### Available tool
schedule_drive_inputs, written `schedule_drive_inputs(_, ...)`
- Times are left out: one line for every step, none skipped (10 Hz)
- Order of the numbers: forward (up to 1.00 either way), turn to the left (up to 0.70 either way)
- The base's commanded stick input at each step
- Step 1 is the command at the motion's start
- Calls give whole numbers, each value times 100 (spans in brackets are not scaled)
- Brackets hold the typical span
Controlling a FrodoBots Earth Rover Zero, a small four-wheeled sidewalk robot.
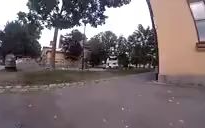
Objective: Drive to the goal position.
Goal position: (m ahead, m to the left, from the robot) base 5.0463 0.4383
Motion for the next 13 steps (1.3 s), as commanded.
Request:
schedule_drive_inputs(45, 0)
schedule_drive_inputs(45, 0)
schedule_drive_inputs(45, 0)
schedule_drive_inputs(45, 0)
schedule_drive_inputs(45, 0)
schedule_drive_inputs(45, 0)
schedule_drive_inputs(45, 0)
schedule_drive_inputs(45, 0)
schedule_drive_inputs(45, 0)
schedule_drive_inputs(45, 0)
schedule_drive_inputs(45, 0)
schedule_drive_inputs(45, 0)
schedule_drive_inputs(45, 0)
